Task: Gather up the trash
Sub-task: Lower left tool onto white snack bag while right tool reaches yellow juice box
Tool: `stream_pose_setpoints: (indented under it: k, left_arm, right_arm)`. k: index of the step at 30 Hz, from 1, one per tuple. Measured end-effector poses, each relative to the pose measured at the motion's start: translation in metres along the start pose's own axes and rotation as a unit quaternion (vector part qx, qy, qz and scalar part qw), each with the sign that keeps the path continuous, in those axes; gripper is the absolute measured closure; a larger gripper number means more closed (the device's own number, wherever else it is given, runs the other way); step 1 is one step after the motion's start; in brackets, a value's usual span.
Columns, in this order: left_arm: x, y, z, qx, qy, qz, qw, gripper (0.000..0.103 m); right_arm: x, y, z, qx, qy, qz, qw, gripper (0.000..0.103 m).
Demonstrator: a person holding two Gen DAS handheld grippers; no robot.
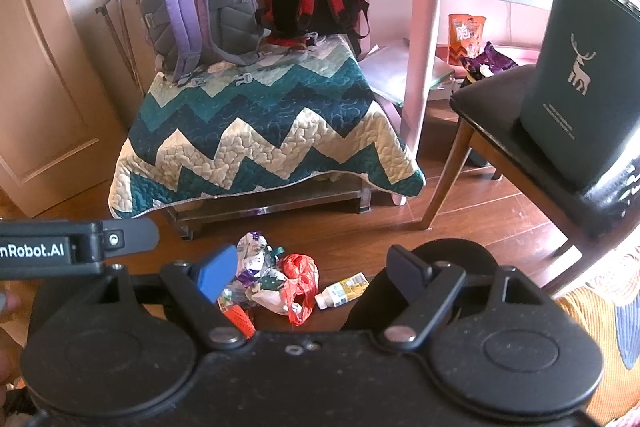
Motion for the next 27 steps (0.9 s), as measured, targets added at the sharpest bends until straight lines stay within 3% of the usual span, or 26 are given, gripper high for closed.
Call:
stream_pose_setpoints:
  k: [7, 14, 19, 22, 27]
  left_arm:
    - [0.016, 0.024, -0.03, -0.01, -0.009, 0.016, 0.9998, 0.0]
    - [0.044, 0.061, -0.087, 0.026, -0.013, 0.012, 0.9995, 0.0]
    - [0.06, 0.096, -0.136, 0.047, -0.017, -0.002, 0.9987, 0.0]
    - [0.062, 0.117, -0.168, 0.05, -0.015, -0.024, 0.9984, 0.0]
    - [0.055, 0.153, -0.235, 0.061, 0.029, -0.056, 0.9961, 0.0]
  right_arm:
    - [0.024, 0.019, -0.037, 0.023, -0.019, 0.04, 0.999, 0.021]
    - [0.039, 0.018, -0.113, 0.046, 0.0, 0.029, 0.999, 0.021]
    - [0.033, 0.018, -0.171, 0.058, -0.015, 0.079, 0.995, 0.021]
    - [0.026, 0.014, -0.213, 0.058, 0.021, 0.09, 0.994, 0.021]
    - [0.009, 0.0, -0.289, 0.02, 0.098, 0.068, 0.993, 0.021]
Point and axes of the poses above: each gripper's, at about its wrist camera, not at the fingertips, and z roughly against the way its jaws point, y to its left, x to its top, the point moved 4 cm from there along -z, roughly the way its jaws point, and after that the axes turned 8 degrees about -y, right-handed, at the moved point
